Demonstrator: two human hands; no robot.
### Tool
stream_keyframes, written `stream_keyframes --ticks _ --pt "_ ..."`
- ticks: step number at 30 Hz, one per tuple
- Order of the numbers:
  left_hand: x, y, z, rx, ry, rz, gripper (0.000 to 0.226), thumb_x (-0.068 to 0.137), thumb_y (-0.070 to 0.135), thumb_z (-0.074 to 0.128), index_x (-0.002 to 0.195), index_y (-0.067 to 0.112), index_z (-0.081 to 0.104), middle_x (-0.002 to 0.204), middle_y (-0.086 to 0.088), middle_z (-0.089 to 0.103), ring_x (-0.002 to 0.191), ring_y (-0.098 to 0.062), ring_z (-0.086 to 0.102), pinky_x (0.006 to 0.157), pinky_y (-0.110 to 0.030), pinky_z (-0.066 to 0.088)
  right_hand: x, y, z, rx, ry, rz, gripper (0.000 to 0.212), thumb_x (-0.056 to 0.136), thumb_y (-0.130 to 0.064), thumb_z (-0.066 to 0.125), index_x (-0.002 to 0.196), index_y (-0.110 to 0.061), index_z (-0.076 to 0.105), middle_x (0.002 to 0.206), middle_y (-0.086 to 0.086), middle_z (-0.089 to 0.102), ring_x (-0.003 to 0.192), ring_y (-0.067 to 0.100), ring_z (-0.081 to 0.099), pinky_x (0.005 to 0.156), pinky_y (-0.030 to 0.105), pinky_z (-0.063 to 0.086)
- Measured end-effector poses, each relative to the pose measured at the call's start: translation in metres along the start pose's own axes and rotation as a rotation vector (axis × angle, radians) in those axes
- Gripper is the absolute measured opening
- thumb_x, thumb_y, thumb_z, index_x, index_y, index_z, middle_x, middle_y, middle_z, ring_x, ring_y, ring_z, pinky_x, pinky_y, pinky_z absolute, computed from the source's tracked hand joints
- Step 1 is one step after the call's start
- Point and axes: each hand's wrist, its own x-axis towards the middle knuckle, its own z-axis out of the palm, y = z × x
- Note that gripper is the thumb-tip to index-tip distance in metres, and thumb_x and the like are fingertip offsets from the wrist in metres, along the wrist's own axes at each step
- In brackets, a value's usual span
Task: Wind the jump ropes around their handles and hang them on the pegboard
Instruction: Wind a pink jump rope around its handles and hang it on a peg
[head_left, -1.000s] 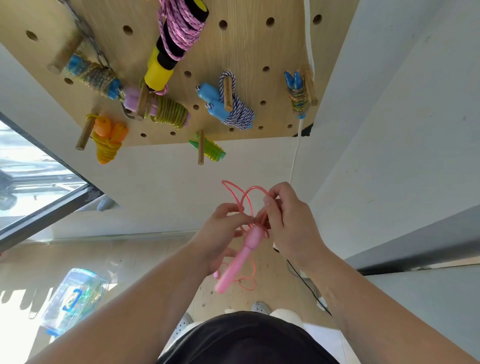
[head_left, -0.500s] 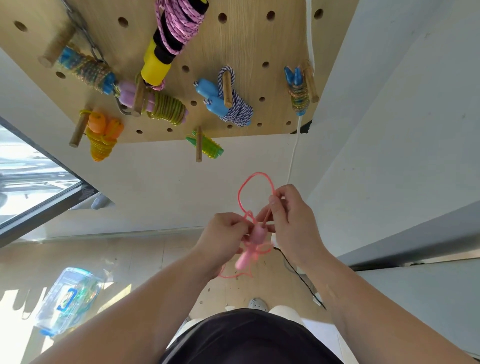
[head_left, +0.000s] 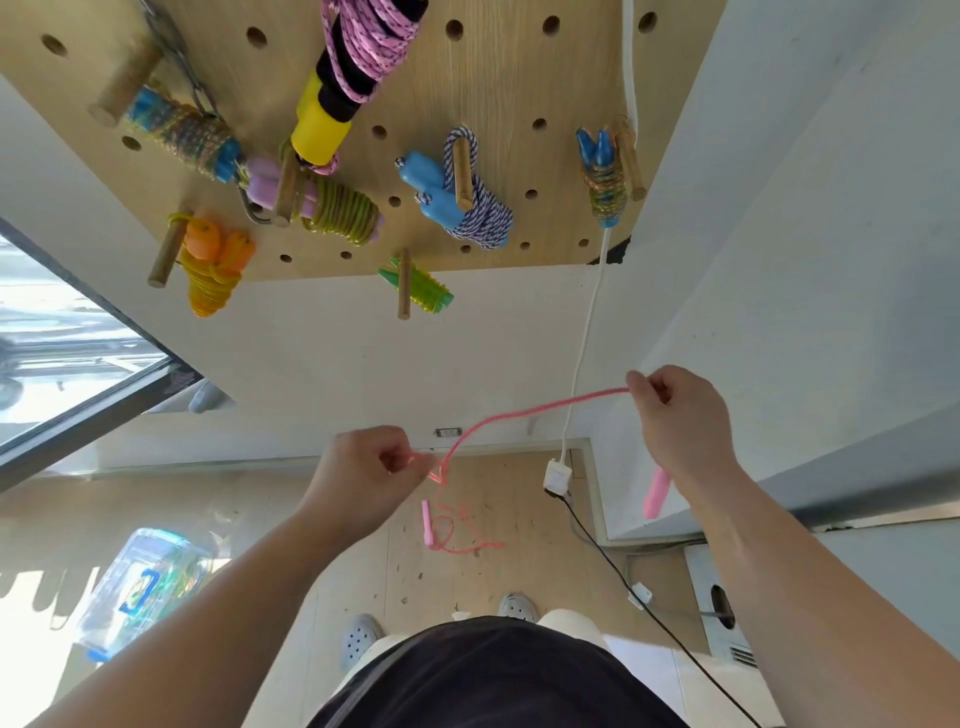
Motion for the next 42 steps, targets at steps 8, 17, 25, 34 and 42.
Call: stream_keyframes --ticks 8,17,25,34,42 --pt "0.016 0.036 -0.047 -0.256 0.608 0.030 0.056 0.083 0.021 0.079 0.061 -0.005 0.035 0.058 -0.007 0.024 0.055 -0.015 0.023 0.055 -0.030 0.025 -0.001 0.088 0.019 -0.179 -0.052 0.416 0.052 0.106 -0.040 0.036 0.077 -0.004 0.061 0.074 0.014 0.068 0.070 0.033 0.063 0.068 0.038 0.049" --pt "0.034 -0.048 -0.058 0.583 0.092 -0.235 0.085 0.076 0.028 0.083 0.148 0.032 0.037 0.144 -0.009 0.050 0.130 -0.034 0.045 0.104 -0.047 0.038 -0.015 -0.006 0.002 0.786 -0.268 0.440 0.030 0.108 -0.034 0.044 0.093 -0.009 0.054 0.089 0.018 0.074 0.039 0.014 0.032 0.053 0.032 0.048" --pt "0.020 0.038 0.037 -0.179 -0.403 -0.054 0.016 0.094 0.040 0.069 0.102 0.027 0.074 0.102 0.018 0.073 0.107 -0.014 0.063 0.099 -0.034 0.049 -0.049 -0.121 -0.017 0.437 -0.825 -0.317 0.037 0.101 -0.026 0.060 0.071 -0.014 0.043 0.112 0.023 0.069 0.073 0.006 0.067 0.054 0.026 0.049" --pt "0.027 -0.057 0.045 0.019 -0.233 -0.390 0.026 0.100 0.037 0.058 0.089 0.016 0.069 0.085 -0.006 0.067 0.086 -0.029 0.064 0.074 -0.032 0.045 -0.014 -0.103 -0.073 0.956 -0.130 -0.332 0.036 0.108 -0.017 0.044 0.074 -0.029 0.051 0.125 0.002 0.071 0.037 0.015 0.038 0.061 0.032 0.053" --pt "0.011 -0.106 0.031 -0.045 -0.154 -0.415 0.028 0.077 0.001 0.074 0.090 0.022 0.060 0.072 -0.010 0.072 0.073 -0.031 0.066 0.069 -0.036 0.048 0.012 -0.080 -0.102 0.897 0.236 -0.310 0.016 0.107 -0.025 0.046 0.092 -0.024 0.054 0.148 -0.012 0.055 0.046 0.012 0.043 0.067 0.035 0.055"
